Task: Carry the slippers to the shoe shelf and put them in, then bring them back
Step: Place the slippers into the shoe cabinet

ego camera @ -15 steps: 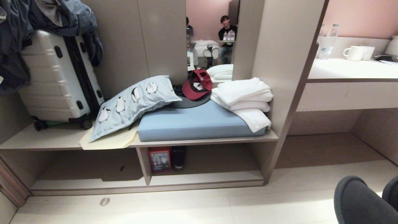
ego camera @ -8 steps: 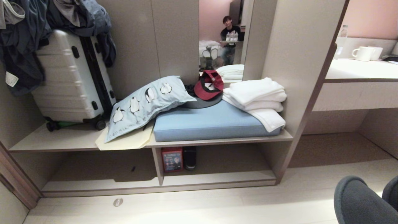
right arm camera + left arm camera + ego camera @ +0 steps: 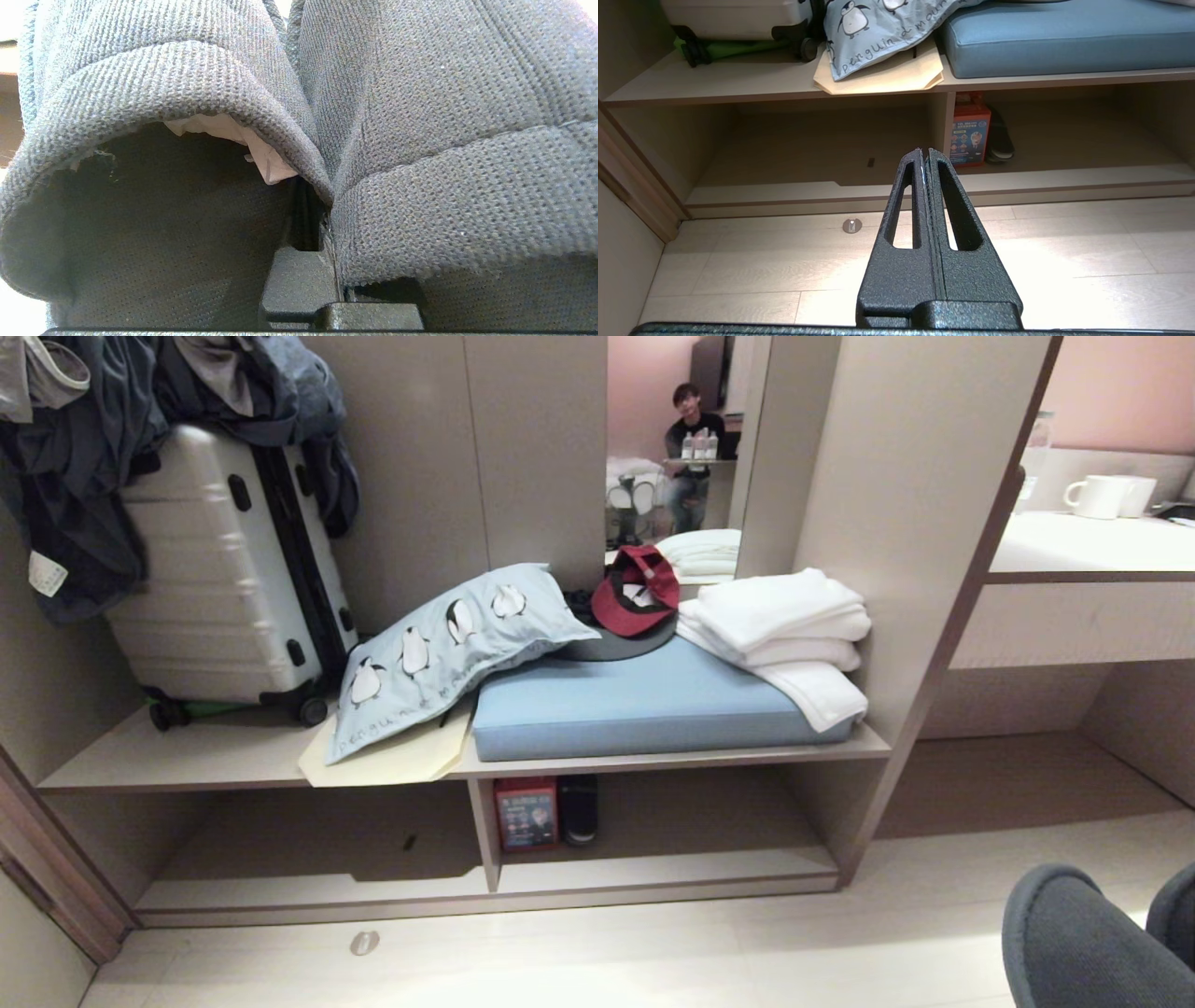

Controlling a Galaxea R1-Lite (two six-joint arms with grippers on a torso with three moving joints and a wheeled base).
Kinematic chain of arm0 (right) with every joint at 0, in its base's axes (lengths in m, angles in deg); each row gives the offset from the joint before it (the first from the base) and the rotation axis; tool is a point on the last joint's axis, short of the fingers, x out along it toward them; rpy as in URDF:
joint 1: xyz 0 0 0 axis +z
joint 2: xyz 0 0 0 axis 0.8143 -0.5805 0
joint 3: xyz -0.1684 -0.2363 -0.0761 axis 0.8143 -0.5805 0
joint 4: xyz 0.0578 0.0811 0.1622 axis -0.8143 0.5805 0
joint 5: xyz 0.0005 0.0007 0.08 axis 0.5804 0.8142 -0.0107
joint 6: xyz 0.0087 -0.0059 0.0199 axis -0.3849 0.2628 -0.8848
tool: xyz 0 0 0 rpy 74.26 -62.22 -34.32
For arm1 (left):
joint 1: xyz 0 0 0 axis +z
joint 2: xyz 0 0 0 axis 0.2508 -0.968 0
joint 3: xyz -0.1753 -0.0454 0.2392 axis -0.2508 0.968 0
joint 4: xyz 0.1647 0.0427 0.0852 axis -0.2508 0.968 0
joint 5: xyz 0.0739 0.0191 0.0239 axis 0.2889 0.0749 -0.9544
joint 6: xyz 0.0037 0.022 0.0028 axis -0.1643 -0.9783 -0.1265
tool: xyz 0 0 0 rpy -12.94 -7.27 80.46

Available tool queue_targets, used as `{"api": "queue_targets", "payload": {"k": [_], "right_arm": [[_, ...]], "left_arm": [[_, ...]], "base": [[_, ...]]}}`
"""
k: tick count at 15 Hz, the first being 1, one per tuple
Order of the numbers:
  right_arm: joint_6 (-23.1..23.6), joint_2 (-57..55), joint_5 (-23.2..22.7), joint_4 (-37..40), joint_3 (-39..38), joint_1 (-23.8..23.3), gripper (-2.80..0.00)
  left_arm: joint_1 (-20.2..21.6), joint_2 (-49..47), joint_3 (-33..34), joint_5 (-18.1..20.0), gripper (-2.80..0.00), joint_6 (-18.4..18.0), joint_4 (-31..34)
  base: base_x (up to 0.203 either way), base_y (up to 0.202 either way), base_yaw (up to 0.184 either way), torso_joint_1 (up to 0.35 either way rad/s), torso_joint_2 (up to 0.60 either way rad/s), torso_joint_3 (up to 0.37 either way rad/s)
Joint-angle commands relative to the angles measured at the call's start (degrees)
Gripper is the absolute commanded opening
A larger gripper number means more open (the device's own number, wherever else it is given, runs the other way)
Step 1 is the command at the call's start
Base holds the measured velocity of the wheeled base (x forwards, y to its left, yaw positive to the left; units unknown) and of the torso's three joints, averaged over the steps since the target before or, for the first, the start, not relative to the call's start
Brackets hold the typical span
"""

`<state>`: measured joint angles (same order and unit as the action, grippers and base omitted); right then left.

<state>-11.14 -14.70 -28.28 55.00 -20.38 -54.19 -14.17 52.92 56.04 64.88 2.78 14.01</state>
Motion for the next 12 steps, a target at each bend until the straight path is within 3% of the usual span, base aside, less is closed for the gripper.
{"api": "queue_targets", "payload": {"k": [1,4,12], "right_arm": [[0.06,-0.09,-0.02,0.01,0.00,0.02,-2.80],[0.06,0.00,-0.02,0.01,0.00,0.02,-2.80],[0.06,0.00,-0.02,0.01,0.00,0.02,-2.80]], "left_arm": [[0.00,-0.05,-0.01,-0.04,-2.80,0.01,-0.01],[0.00,-0.05,0.01,-0.04,-2.80,-0.08,-0.06],[0.00,-0.05,-0.01,0.05,-2.80,0.01,-0.06]], "base": [[0.000,0.000,0.000,0.000,0.00,0.000],[0.000,0.000,0.000,0.000,0.00,-0.064],[0.000,0.000,0.000,0.002,0.00,-0.193]]}}
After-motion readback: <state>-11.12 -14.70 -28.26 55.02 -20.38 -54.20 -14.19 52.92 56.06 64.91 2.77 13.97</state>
